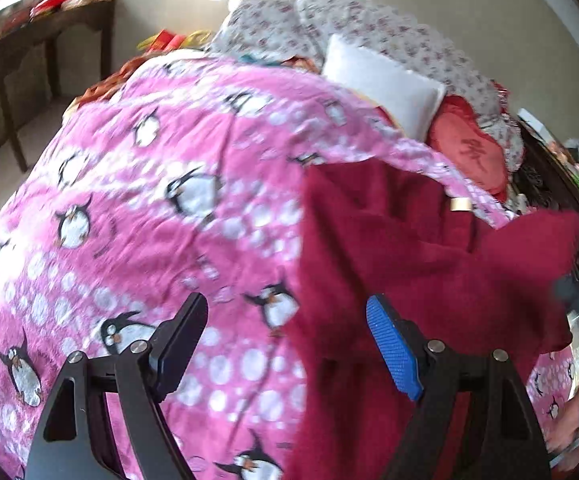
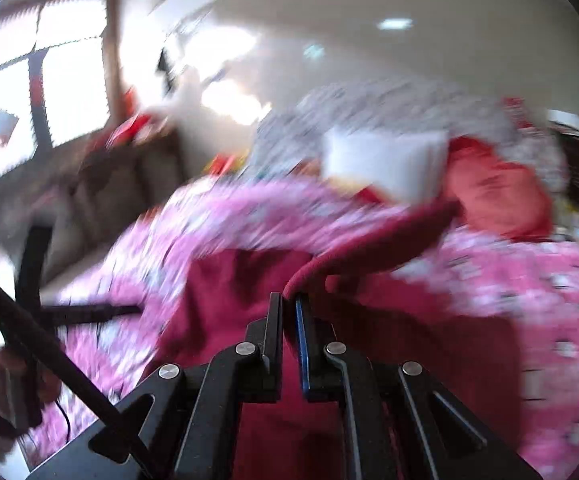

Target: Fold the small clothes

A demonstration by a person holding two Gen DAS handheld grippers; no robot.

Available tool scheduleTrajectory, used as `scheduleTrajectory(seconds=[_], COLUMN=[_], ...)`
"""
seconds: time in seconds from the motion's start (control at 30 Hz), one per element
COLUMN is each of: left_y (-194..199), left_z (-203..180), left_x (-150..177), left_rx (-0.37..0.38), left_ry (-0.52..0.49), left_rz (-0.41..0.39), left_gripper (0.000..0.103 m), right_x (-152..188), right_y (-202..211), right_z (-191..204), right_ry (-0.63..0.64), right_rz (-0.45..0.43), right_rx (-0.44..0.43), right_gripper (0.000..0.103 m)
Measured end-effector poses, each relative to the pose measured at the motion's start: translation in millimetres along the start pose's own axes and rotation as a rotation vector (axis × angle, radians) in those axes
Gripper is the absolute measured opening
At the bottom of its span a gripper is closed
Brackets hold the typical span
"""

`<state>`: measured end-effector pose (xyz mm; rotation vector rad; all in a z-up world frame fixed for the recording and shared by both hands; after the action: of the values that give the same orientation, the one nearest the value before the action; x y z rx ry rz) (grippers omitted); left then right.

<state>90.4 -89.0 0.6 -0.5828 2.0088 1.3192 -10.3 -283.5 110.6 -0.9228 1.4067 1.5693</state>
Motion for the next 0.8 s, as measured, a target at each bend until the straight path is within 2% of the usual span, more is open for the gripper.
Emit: scheduleTrajectory(seconds=[0.03, 0.13, 0.2, 0.23, 0.27, 0.3, 0.5, 0.63, 0.73, 0.77, 0.8], left_y=[-2, -6, -7, -7, -7, -8, -12, -32, -47, -50, -52], left_z=[5, 12, 12, 10, 7, 2, -30, -60, -68, -70, -69], left_x=[4, 12, 13, 12, 12, 12, 16, 23, 33, 36, 37], left_rx=[-0.005, -0.006, 0.001, 0.007, 0.019, 0.034, 0.076, 0.053, 0.038, 0.037, 0.026], left_ry=[0.008, 0.02, 0.01, 0.004, 0.0, -0.003, -0.049, -0.198, -0.248, -0.255, -0.257], left_rz=[0.012, 0.03, 0.022, 0.018, 0.017, 0.017, 0.011, 0.042, 0.078, 0.08, 0.083], left_gripper=[0.081, 0.081, 0.081, 0.081, 0.081, 0.082, 0.084, 0.085, 0.083, 0.068, 0.037], right_x=[22, 72, 77, 75, 72, 67, 44, 39, 47, 50, 52], right_y=[-21, -50, -41, -32, -23, -11, 35, 53, 61, 64, 67], right_z=[17, 39, 35, 29, 25, 17, -17, -47, -63, -67, -70], right_ry=[0.017, 0.002, -0.025, -0.045, -0.064, -0.086, -0.088, -0.166, -0.22, -0.225, -0.224], right_rz=[0.067, 0.234, 0.227, 0.21, 0.196, 0.174, 0.104, 0.081, 0.085, 0.086, 0.086], right_rx=[-0.034, -0.09, -0.094, -0.091, -0.087, -0.083, -0.019, 0.02, 0.033, 0.037, 0.041], right_gripper=[0.008, 0.03, 0.036, 0.046, 0.061, 0.066, 0.07, 0.072, 0.072, 0.072, 0.072])
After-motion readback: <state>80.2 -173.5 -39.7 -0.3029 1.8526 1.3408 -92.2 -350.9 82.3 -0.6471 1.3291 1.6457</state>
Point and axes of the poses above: each gripper's, at about its wrist camera, not at the fingertips, and y roughly against the way its jaws point, z to its left, x to its underside, the point moved 10 cm from there along -y, roughly the way its jaws point, and after that the axes turned 13 degrees about -z, right-handed, at the moved point
